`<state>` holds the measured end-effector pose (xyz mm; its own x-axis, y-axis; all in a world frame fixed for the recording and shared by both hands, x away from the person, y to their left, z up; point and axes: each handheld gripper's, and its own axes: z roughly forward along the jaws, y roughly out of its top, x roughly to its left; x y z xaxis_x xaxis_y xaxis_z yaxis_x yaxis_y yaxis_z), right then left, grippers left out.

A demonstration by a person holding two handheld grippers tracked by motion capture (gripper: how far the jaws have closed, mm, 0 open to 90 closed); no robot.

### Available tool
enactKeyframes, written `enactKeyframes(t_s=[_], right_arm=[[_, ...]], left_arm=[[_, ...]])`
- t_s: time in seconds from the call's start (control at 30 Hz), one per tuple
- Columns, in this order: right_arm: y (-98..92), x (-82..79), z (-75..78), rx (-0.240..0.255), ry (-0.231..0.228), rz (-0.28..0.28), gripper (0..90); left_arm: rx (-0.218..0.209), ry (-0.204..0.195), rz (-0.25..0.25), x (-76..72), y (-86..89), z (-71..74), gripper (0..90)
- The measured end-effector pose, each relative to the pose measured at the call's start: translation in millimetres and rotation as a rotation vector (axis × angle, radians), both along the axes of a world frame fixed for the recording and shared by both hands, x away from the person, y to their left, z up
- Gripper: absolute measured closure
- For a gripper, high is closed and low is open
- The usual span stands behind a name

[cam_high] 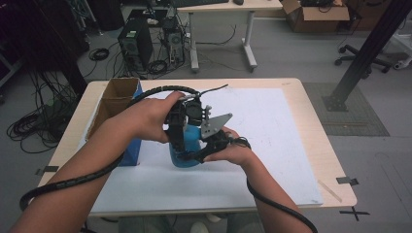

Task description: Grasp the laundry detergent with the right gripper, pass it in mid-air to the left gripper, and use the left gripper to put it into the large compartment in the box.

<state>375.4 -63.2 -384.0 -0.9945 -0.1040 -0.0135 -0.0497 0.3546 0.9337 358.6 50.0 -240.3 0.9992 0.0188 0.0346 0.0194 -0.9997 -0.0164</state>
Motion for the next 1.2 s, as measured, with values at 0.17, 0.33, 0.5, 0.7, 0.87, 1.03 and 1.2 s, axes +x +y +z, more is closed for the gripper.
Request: enactKeyframes(t_s=[0.17,0.33,0.5,0.7,0.87,1.03,1.2], right_arm=[[0.4,0.3,0.4,0.003,-0.005,0.0,45.0],[1.7,-0.5,1.3,0.002,-0.006,0.003,45.0],[2.2,-0.7,2.0,0.002,-0.008,0.004,45.0],[2.6,-0.6,2.8,0.005,-0.006,0.003,45.0],[1.7,-0.4,2.8,0.003,-0.011,-0.003,45.0],[1.4,-1.7,2.6,0.015,-0.019,-0.002,44.1],[-0.4,-2.4,2.7,0.035,-0.03,-0.01,43.1]], left_arm=[[0.003,0.006,0.002,-0.3,-0.7,0.0,27.6],[0.014,0.012,0.006,0.1,-0.5,0.3,32.0],[0.012,0.012,0.019,-0.7,0.6,1.1,35.3],[0.014,-0.007,0.022,-1.3,0.0,1.3,37.2],[0.031,-0.024,0.031,-3.2,-2.2,1.2,38.0],[0.055,-0.045,0.026,-6.2,-6.3,3.1,38.5],[0.048,-0.055,0.021,-7.9,-7.2,5.4,38.7]])
